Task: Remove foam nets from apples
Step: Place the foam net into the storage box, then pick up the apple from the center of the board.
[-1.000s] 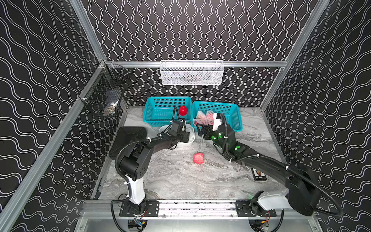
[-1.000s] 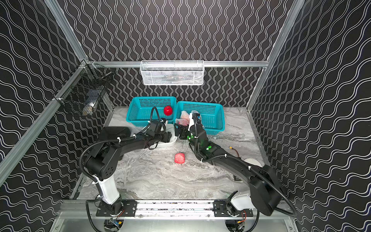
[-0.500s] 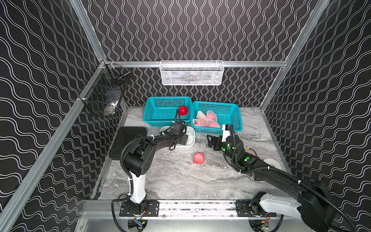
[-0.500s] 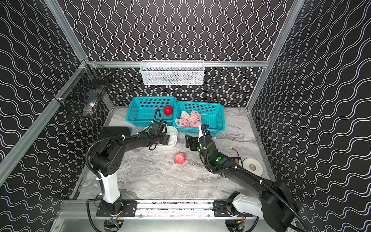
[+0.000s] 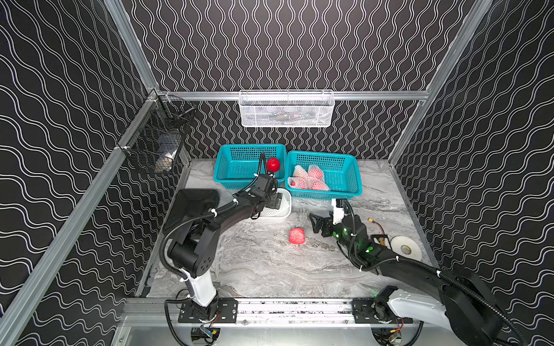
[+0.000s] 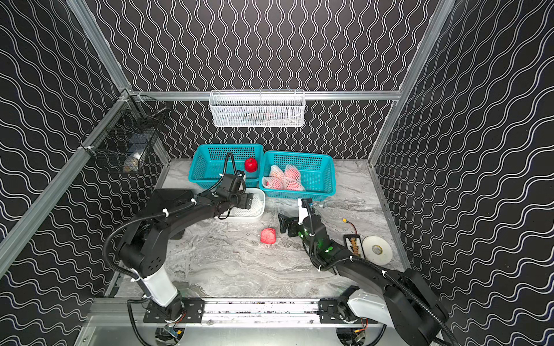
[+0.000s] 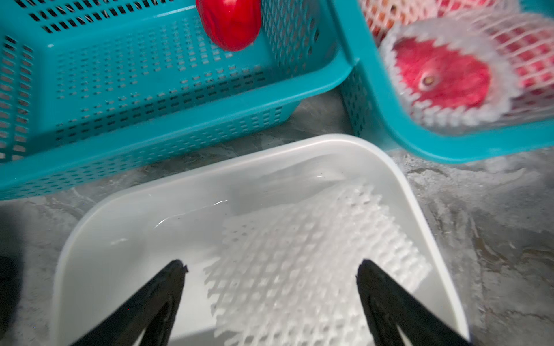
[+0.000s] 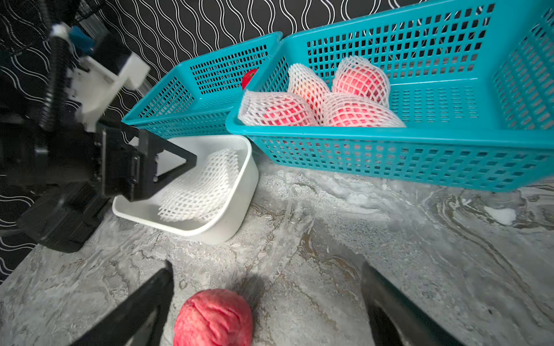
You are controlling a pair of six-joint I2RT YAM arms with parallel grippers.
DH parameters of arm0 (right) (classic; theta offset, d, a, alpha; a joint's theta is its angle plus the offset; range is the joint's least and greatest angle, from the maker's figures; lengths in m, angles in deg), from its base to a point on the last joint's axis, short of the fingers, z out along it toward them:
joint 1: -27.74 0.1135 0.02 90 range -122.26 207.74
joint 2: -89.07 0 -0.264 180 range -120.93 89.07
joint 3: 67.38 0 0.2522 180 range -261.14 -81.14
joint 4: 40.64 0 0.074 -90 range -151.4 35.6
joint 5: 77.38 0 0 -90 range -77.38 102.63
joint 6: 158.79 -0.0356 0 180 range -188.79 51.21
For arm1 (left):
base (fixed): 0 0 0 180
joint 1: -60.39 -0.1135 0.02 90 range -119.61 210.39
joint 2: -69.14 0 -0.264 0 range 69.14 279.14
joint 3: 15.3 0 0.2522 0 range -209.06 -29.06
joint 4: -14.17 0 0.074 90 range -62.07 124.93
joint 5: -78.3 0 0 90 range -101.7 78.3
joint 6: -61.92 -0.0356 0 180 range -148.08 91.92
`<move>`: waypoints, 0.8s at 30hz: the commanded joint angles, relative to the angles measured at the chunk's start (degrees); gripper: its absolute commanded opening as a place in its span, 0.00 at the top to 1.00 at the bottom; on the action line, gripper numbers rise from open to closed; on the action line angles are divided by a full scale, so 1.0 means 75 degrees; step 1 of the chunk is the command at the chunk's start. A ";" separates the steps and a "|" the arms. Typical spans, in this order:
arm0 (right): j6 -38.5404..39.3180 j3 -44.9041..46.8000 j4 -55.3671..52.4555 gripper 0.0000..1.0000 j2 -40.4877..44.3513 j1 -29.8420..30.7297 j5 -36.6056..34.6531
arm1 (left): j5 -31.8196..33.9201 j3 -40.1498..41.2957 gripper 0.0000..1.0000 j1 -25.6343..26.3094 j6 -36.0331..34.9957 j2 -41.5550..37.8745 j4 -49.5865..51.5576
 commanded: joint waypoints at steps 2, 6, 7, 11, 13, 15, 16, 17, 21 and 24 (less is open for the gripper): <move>0.0525 0.0593 0.1837 0.00 0.0317 -0.0002 0.0267 | 0.0290 0.0403 0.04 0.0309 0.0359 -0.0884 0.0243; 0.0971 0.1151 0.2911 0.00 0.0594 0.0004 0.1064 | -0.0409 0.1174 0.01 0.1011 0.0347 -0.1840 -0.0186; 0.1055 0.1270 0.3186 0.00 0.0601 0.0004 0.1313 | -0.0593 0.1334 0.01 0.1227 0.0287 -0.1977 -0.0239; 0.1067 0.1765 0.4405 0.00 0.0560 0.0006 0.1680 | -0.0904 0.1755 0.01 0.2099 0.0075 -0.1951 -0.0551; 0.0999 0.2041 0.5012 0.00 0.0538 0.0012 0.1658 | -0.0931 0.1769 0.00 0.2478 0.0029 -0.1648 -0.0658; 0.0996 0.2104 0.5218 0.00 0.0477 0.0002 0.1543 | -0.0924 0.1641 0.00 0.2777 -0.0012 -0.1229 -0.0659; 0.0995 0.2104 0.5226 0.00 0.0457 0.0010 0.1500 | -0.0872 0.1569 0.01 0.2870 0.0031 -0.1057 -0.0644; 0.0967 0.2126 0.5257 0.00 0.0451 0.0010 0.1430 | -0.0914 0.1527 0.00 0.2945 0.0099 -0.0870 -0.0721; 0.0913 0.2398 0.5694 0.00 0.0571 0.0010 0.1083 | -0.0708 0.1377 0.01 0.3077 0.0478 -0.0266 -0.0884; 0.0943 0.2351 0.5427 0.00 0.0710 0.0003 0.0989 | -0.0509 0.1300 0.00 0.3184 0.0677 0.0094 -0.0977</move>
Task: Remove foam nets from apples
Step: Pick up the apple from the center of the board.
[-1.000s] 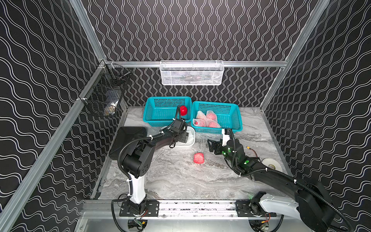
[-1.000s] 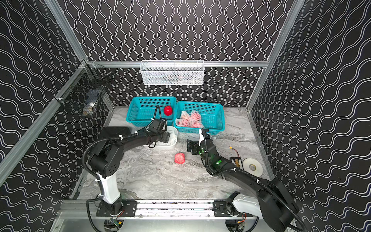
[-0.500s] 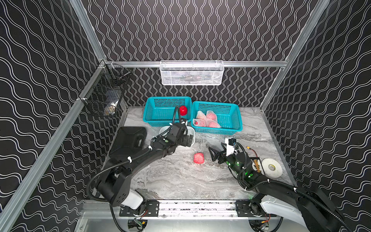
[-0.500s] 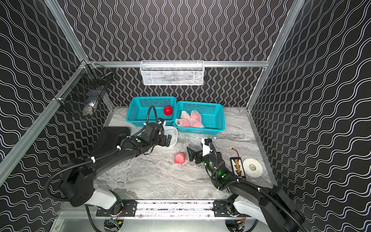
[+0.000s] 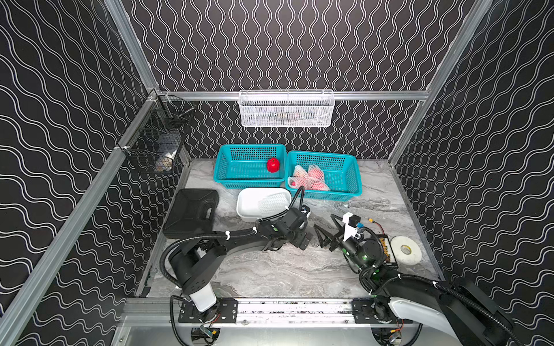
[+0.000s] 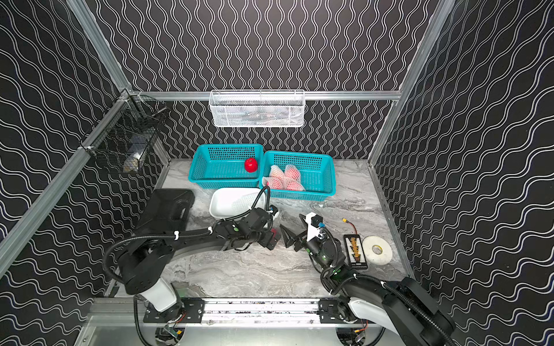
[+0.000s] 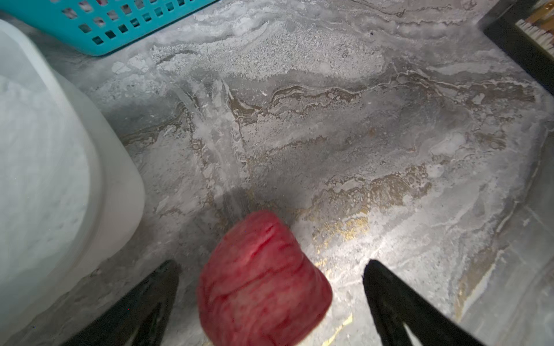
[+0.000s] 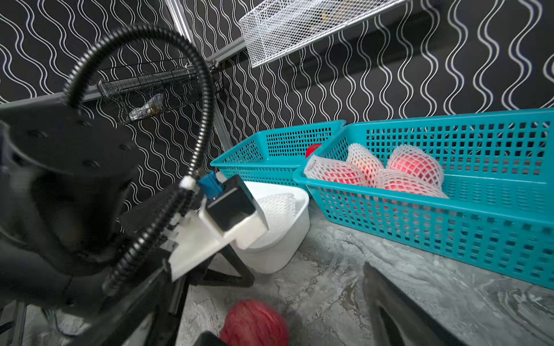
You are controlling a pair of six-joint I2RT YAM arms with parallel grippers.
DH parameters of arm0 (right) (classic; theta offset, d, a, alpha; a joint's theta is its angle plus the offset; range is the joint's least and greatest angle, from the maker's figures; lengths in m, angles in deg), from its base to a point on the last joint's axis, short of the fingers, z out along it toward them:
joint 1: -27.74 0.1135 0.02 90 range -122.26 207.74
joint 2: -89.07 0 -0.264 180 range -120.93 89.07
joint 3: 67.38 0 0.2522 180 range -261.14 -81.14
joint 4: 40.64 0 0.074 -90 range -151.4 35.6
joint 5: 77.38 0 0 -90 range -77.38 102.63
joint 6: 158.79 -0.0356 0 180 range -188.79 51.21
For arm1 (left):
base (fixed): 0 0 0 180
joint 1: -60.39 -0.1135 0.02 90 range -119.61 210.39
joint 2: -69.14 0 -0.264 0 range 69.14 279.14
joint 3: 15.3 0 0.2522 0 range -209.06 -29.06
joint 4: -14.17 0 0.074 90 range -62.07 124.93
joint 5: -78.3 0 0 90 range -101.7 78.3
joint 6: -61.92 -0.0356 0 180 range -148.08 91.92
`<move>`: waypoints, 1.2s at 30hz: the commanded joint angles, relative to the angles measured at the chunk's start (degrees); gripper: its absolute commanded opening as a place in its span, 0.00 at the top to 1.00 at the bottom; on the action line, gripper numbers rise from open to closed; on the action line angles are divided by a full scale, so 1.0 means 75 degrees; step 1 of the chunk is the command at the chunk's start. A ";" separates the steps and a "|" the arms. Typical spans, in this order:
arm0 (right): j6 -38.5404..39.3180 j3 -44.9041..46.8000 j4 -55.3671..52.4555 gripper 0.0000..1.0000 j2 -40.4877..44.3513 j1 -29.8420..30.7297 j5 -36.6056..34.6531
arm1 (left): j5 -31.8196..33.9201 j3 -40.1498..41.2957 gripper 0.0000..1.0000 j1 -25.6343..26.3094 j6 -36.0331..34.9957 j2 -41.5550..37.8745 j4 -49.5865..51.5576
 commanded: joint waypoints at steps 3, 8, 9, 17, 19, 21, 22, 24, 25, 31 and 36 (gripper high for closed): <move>-0.0045 -0.0078 0.0309 0.00 0.0234 0.0007 -0.0135 | 0.0461 -0.0109 0.01 0.0110 0.0554 0.0578 -0.0311; -0.0101 -0.0070 0.0283 0.00 0.0222 0.0009 -0.0286 | 0.0752 -0.0004 0.04 0.0115 0.0757 0.0830 -0.0352; -0.0116 -0.0058 0.0320 0.00 0.0199 0.0006 -0.0322 | 0.0733 0.0015 0.08 0.0125 0.0728 0.0847 -0.0359; -0.0140 0.0035 0.0805 0.00 -0.0008 0.0003 -0.0271 | 0.0961 0.0338 0.43 0.0116 0.0658 -0.0021 -0.0385; -0.0106 0.0057 0.0830 0.00 -0.0001 0.0009 -0.0197 | 0.1052 0.0422 0.44 0.0115 0.0537 -0.0479 -0.0330; -0.0031 -0.0105 0.0518 0.00 0.0012 0.0005 0.0093 | 0.1136 0.0405 0.44 0.0098 0.0299 -0.0956 -0.0161; 0.0048 -0.0272 0.0196 0.00 0.0002 0.0005 0.0327 | 0.1210 0.0329 0.44 0.0070 0.0189 -0.1133 -0.0018; 0.0103 -0.0583 -0.0407 0.00 0.0002 0.0002 0.0971 | 0.1293 0.0106 0.44 -0.0057 0.0004 -0.1497 0.0312; 0.0086 -0.0638 -0.0469 0.00 -0.0038 0.0002 0.1185 | 0.1227 -0.0006 0.44 -0.0149 -0.0071 -0.1619 0.0439; -0.0113 -0.0462 0.0524 0.00 -0.0507 0.0004 0.1180 | 0.0691 -0.0631 0.41 -0.1329 -0.0473 -0.1937 0.0734; -0.0242 -0.0536 0.0056 0.00 -0.0322 0.0004 0.0647 | -0.0277 -0.1957 0.39 -0.2881 -0.0645 -0.1104 0.0726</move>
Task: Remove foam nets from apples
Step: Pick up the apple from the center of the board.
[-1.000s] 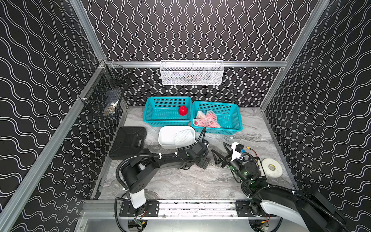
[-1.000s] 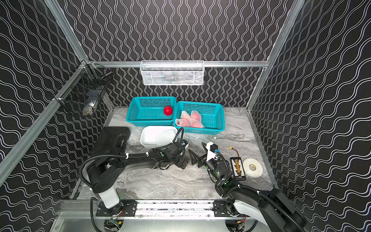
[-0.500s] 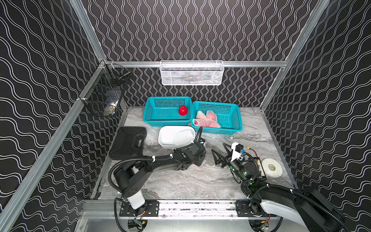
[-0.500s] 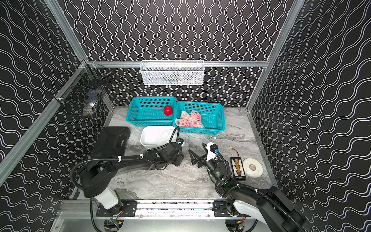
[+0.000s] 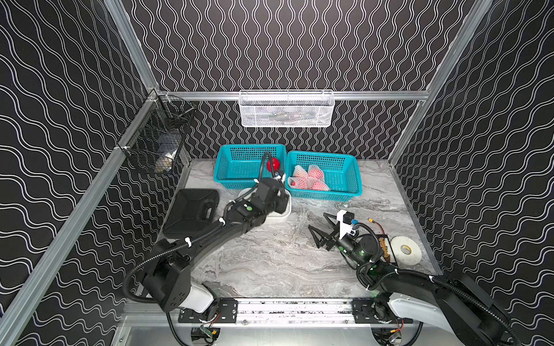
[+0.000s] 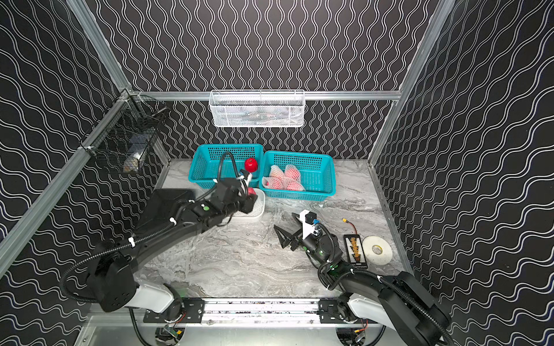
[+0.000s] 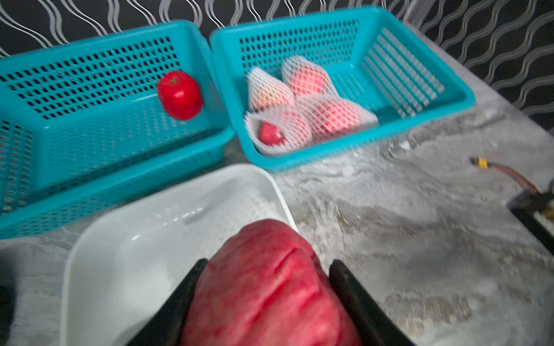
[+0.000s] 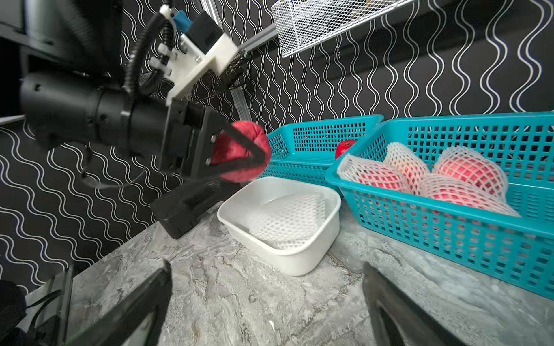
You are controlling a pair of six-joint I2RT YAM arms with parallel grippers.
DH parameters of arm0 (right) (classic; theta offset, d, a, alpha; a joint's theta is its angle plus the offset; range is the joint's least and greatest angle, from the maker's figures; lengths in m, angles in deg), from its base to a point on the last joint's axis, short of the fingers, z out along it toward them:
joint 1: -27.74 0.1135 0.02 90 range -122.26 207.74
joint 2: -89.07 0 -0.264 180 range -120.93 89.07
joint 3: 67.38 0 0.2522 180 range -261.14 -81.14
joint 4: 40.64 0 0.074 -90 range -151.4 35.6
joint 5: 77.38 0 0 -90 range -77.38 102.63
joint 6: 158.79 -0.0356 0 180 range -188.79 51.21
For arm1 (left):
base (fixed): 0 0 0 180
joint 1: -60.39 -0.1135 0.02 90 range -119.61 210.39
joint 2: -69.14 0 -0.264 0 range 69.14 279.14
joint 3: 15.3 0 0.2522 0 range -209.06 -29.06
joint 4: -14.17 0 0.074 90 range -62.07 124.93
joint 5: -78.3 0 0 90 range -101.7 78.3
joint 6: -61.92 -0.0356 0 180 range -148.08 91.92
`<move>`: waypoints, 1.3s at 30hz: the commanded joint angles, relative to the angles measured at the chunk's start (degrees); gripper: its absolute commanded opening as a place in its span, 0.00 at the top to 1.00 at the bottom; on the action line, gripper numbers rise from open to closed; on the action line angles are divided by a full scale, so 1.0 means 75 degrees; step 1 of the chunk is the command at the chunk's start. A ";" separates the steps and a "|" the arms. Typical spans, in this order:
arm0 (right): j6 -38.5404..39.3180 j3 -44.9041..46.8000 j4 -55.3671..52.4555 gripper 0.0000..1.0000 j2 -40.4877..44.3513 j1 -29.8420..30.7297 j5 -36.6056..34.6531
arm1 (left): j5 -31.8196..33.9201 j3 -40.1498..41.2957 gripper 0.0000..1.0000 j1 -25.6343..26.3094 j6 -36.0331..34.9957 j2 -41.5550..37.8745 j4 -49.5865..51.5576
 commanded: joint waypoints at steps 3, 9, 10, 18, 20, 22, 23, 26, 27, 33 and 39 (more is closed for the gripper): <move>-0.0085 0.0068 0.0102 0.00 0.0323 0.0011 -0.0757 | -0.0434 -0.1636 0.39 -0.1110 -0.0587 0.1414 -0.0005; -0.0001 0.0081 -0.0252 0.00 0.0694 0.0009 -0.0886 | -0.0764 -0.4020 0.39 -0.1925 -0.0650 0.3760 0.0152; 0.0012 0.0083 -0.0284 0.00 0.0746 0.0002 -0.0910 | -0.0852 -0.4380 0.39 -0.2001 -0.0632 0.4101 0.0263; -0.0113 0.0140 -0.0352 0.00 0.0840 0.0002 -0.1120 | -0.1356 -0.5836 0.37 -0.2143 -0.0358 0.5911 0.0334; -0.0117 0.0109 -0.0323 0.00 0.0768 0.0002 -0.1062 | -0.1378 -0.6009 0.37 -0.2155 -0.0311 0.6131 0.0385; -0.0117 0.0127 -0.0186 0.00 0.0685 0.0002 -0.1075 | -0.1342 -0.6114 0.37 -0.2154 -0.0261 0.6275 0.0377; -0.0137 0.0158 -0.0068 0.00 0.0649 0.0005 -0.1096 | -0.1367 -0.6076 0.36 -0.2159 -0.0244 0.6317 0.0273; -0.0198 0.0192 0.0045 0.00 0.0597 0.0003 -0.1103 | -0.1368 -0.6006 0.34 -0.2165 -0.0199 0.6393 0.0053; -0.0210 0.0166 0.0012 0.00 0.0597 0.0011 -0.1084 | -0.1410 -0.5985 0.31 -0.2179 -0.0165 0.6418 -0.0020; -0.0222 0.0163 -0.0003 0.00 0.0590 -0.0001 -0.1113 | -0.1783 -0.6077 0.24 -0.2168 0.0099 0.6607 -0.0004; -0.0199 0.0177 -0.0083 0.00 0.0681 0.0013 -0.1245 | -0.1923 -0.5662 0.15 -0.2177 0.0375 0.6355 -0.0350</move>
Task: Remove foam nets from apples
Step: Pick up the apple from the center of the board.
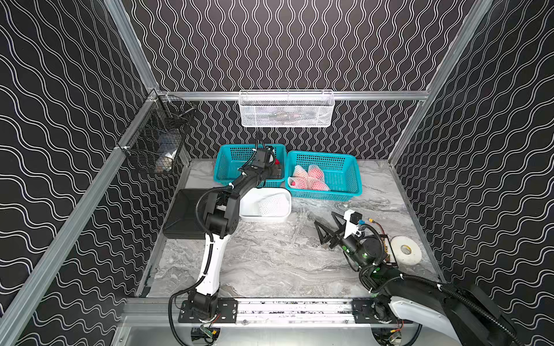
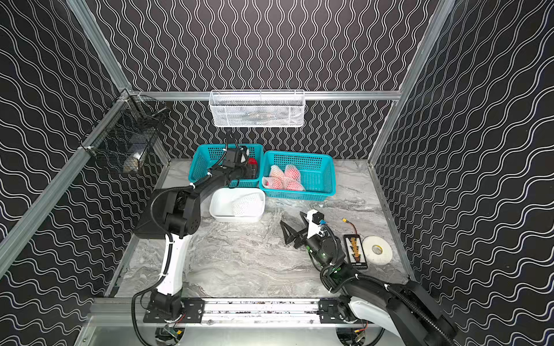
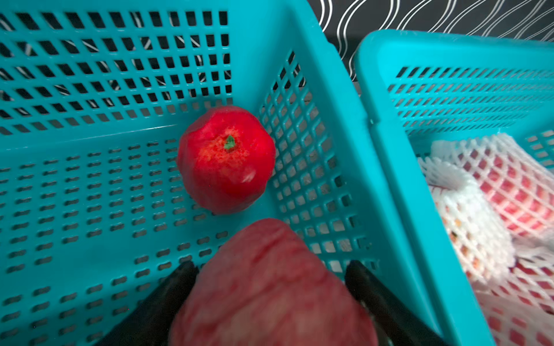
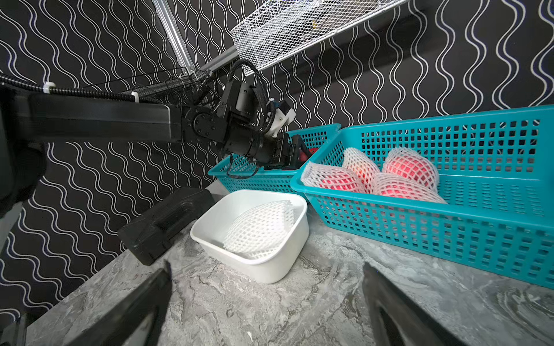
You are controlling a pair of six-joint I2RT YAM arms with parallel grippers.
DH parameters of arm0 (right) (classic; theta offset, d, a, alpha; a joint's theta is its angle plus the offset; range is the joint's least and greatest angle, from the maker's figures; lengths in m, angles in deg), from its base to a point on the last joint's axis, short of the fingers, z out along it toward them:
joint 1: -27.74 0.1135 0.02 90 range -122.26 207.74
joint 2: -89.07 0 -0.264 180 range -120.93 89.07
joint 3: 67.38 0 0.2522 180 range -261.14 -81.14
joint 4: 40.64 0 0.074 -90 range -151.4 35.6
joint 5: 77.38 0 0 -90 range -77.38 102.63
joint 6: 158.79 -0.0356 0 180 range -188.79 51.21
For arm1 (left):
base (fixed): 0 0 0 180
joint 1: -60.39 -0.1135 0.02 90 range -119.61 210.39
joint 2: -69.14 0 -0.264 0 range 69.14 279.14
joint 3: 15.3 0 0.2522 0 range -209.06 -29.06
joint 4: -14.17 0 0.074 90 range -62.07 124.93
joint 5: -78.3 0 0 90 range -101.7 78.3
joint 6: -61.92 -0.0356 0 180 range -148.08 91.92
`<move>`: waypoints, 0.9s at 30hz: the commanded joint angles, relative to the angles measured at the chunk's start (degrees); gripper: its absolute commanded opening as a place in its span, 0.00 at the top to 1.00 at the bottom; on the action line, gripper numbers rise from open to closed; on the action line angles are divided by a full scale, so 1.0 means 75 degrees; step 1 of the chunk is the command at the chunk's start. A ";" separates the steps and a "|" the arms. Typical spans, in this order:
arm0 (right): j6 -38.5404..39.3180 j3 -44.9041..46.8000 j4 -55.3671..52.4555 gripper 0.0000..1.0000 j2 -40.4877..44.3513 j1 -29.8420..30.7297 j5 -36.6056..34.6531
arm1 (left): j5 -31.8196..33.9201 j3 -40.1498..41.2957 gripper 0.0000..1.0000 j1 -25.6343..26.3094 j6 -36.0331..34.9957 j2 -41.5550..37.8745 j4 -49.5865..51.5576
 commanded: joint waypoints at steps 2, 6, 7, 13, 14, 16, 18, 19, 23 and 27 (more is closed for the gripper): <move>-0.0062 -0.0006 0.0280 0.00 0.0054 0.0002 -0.0141 | -0.0183 0.0298 0.08 -0.0015 0.0255 -0.0324 -0.0474; -0.0042 0.0005 0.0327 0.00 0.0039 0.0012 -0.0142 | -0.0116 0.0349 0.01 -0.0021 0.0212 -0.0537 -0.0452; -0.0017 0.0013 0.0332 0.00 0.0030 0.0003 -0.0152 | -0.0088 0.0318 0.01 -0.0015 0.0177 -0.0602 -0.0373; 0.0060 -0.0172 -0.0250 0.00 0.0316 0.0002 -0.0739 | -0.0139 0.0358 0.01 -0.0016 0.0199 -0.1401 -0.0374; -0.0135 -0.0232 -0.0514 0.00 0.0481 0.0006 -0.1399 | -0.0155 0.0407 0.01 -0.0015 0.0220 -0.1620 -0.0357; -0.0214 -0.0506 -0.1502 0.00 0.0899 -0.0049 -0.2496 | -0.0159 0.0640 0.01 -0.0018 0.0264 -0.2130 -0.0428; -0.0435 -0.1061 -0.2908 0.00 0.1136 -0.0317 -0.2923 | -0.0125 0.1083 0.01 -0.0015 0.0325 -0.2731 -0.0547; -0.0545 -0.1460 -0.3527 0.00 0.1125 -0.0628 -0.2557 | -0.0142 0.1378 0.01 -0.0024 0.0401 -0.3154 -0.0651; -0.1665 -0.3096 -0.5252 0.00 0.0230 -0.2516 0.0075 | -0.0186 0.3099 0.01 0.0235 0.0656 -0.4880 -0.1258; -0.1795 -0.5402 -0.6956 0.00 -0.1632 -0.3230 0.1680 | 0.0415 0.5343 0.01 0.1116 0.0860 -0.6643 -0.1843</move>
